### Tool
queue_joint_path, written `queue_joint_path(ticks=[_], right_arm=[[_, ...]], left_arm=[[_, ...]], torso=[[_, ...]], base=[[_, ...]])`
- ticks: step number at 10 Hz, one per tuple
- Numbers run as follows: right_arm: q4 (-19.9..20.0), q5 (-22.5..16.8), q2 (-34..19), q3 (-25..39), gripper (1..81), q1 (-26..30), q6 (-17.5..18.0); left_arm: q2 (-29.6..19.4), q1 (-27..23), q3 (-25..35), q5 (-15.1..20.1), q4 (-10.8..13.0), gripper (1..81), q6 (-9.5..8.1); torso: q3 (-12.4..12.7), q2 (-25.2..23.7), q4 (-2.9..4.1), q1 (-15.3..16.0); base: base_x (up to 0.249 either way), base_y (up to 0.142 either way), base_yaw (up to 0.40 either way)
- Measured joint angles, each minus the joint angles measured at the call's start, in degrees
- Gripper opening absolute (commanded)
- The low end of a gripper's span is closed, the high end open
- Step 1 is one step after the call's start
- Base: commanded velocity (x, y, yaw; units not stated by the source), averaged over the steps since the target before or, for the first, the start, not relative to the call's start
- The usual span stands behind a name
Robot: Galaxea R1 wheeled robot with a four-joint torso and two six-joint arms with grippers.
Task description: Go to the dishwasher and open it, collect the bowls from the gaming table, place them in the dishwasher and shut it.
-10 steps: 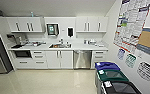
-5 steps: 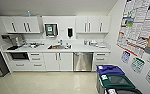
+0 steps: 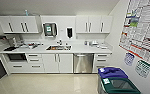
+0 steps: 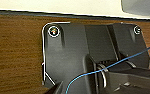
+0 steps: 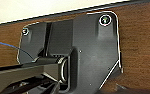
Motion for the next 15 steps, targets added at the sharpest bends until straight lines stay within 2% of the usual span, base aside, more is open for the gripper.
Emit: queue_joint_path(ticks=[15], right_arm=[[-0.02,-0.06,0.02,-0.06,81.1,-0.09,-0.02]], left_arm=[[0.17,-0.16,0.0,0.11,0.0,81.1,0.0]], torso=[[0.0,0.0,0.0,-0.07]], base=[[0.104,0.0,0.0]])
